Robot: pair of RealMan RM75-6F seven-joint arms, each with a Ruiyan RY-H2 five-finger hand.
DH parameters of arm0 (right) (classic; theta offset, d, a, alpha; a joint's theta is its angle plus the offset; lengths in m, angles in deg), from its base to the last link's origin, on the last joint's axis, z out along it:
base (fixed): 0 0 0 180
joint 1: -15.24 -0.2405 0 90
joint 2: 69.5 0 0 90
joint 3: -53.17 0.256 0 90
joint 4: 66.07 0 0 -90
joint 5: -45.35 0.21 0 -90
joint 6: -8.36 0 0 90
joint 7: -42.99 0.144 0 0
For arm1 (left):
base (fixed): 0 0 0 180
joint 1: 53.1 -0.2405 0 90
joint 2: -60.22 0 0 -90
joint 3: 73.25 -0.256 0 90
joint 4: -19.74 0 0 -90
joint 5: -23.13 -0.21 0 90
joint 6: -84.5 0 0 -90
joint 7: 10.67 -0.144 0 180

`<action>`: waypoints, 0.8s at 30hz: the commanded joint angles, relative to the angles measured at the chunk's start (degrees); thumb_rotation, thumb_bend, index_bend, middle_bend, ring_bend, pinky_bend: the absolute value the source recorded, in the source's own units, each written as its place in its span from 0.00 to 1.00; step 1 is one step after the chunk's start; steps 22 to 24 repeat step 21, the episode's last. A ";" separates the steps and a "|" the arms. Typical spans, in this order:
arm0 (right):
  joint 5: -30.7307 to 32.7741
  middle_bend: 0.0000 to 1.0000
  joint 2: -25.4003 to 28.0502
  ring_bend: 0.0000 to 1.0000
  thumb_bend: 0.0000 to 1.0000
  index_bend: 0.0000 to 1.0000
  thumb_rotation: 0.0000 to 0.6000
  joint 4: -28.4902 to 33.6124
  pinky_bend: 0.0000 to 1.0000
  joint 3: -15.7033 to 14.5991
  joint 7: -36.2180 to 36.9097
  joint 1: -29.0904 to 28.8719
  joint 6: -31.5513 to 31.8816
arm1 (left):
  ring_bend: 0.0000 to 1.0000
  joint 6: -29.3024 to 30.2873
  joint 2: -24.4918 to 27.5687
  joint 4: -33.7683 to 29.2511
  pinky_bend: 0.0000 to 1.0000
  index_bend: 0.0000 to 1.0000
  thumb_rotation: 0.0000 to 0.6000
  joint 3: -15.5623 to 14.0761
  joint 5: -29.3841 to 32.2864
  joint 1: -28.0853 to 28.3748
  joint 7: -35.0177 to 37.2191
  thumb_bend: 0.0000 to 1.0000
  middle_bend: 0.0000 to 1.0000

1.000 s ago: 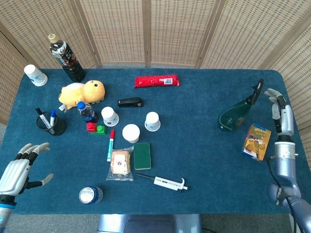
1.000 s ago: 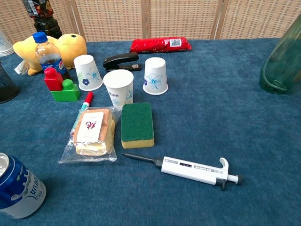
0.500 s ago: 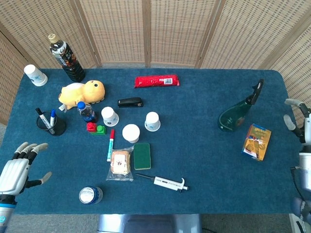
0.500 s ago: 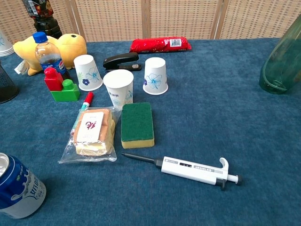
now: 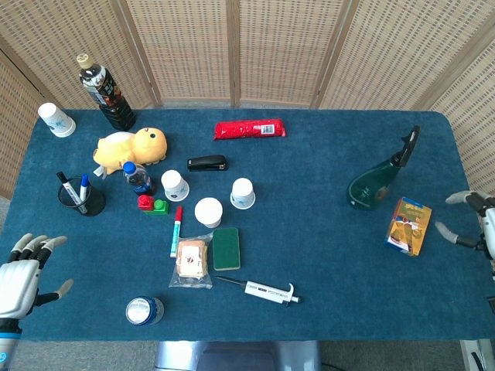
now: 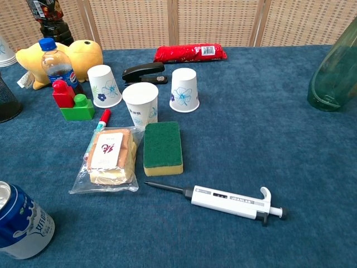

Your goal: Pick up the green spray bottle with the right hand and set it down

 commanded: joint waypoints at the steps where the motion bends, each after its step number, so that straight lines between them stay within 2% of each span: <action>1: -2.28 0.40 5.54 0.30 0.28 0.42 0.57 8.86 0.33 -2.92 -7.57 1.58 -0.37 | 0.18 0.37 0.11 0.30 0.06 0.21 1.00 -0.55 0.07 -0.66 0.04 0.28 0.28; 10: -0.28 0.41 11.53 0.30 0.28 0.42 0.57 21.93 0.32 -4.43 -18.38 2.69 -3.74 | 0.18 2.14 -0.11 2.36 0.06 0.21 1.00 -1.44 -2.31 -2.18 2.07 0.28 0.28; 12: 0.83 0.41 12.34 0.29 0.28 0.43 0.59 24.20 0.31 -4.37 -20.41 3.00 -4.27 | 0.18 2.45 -0.14 2.36 0.06 0.21 1.00 -1.46 -2.74 -2.35 2.09 0.28 0.28; 18: 3.13 0.41 13.01 0.28 0.27 0.43 0.65 27.82 0.31 -4.06 -22.83 3.71 -5.04 | 0.18 2.31 -0.10 2.59 0.06 0.21 1.00 -1.03 -3.04 -2.19 2.63 0.28 0.28; 24: 3.81 0.41 12.99 0.27 0.27 0.43 0.65 28.72 0.31 -3.90 -23.43 3.98 -5.12 | 0.18 1.71 -0.31 2.76 0.06 0.21 1.00 -0.89 -2.88 -1.92 2.63 0.28 0.28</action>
